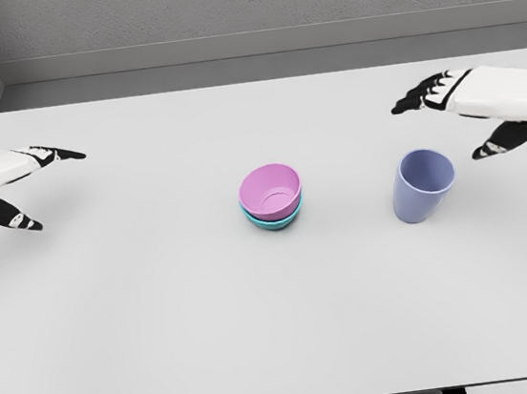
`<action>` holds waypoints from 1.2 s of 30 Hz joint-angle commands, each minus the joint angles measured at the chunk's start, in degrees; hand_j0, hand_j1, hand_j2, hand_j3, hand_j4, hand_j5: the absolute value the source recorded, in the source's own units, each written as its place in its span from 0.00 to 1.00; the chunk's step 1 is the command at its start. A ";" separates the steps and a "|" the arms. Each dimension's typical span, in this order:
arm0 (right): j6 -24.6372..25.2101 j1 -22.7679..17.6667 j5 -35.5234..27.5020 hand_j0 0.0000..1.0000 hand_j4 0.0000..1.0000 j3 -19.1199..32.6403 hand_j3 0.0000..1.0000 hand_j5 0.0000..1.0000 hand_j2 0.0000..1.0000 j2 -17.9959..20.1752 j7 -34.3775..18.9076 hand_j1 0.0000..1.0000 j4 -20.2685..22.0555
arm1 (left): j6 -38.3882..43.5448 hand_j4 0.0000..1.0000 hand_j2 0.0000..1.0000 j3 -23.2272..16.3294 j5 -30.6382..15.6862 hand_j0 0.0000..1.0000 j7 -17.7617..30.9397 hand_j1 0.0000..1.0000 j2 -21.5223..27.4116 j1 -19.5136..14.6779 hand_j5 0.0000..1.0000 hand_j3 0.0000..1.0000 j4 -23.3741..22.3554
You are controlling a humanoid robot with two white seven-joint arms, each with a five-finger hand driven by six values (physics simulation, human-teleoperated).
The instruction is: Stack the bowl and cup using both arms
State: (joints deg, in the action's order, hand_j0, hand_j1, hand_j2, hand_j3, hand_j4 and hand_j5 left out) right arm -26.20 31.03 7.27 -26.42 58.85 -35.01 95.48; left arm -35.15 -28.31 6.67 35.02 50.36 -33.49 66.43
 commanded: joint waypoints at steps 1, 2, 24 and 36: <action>0.19 0.00 -0.23 1.00 1.00 -1.88 1.00 1.00 1.00 -0.05 0.01 1.00 0.67 | 0.15 1.00 1.00 0.10 -0.16 1.00 -0.02 1.00 0.09 0.00 1.00 1.00 0.02; 0.19 0.00 -0.23 1.00 1.00 -2.32 1.00 1.00 1.00 0.04 0.01 1.00 0.76 | 0.15 1.00 1.00 0.10 -0.16 1.00 -0.02 1.00 0.09 0.00 1.00 1.00 0.02; 0.80 -0.18 -0.06 1.00 1.00 -7.68 1.00 1.00 1.00 -2.16 0.01 1.00 -1.61 | 0.15 1.00 1.00 0.10 0.10 1.00 -0.02 1.00 0.09 0.09 1.00 1.00 0.02; 0.80 0.00 0.03 1.00 1.00 -8.48 1.00 1.00 1.00 -3.74 0.01 1.00 -4.87 | 0.15 1.00 1.00 0.10 0.19 1.00 -0.02 1.00 0.01 0.09 1.00 1.00 0.02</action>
State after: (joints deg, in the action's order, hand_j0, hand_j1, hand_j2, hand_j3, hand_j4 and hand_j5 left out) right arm -25.49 31.11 7.58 -34.81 55.21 -35.02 90.80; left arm -35.15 -28.25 7.22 35.02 50.32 -33.31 66.43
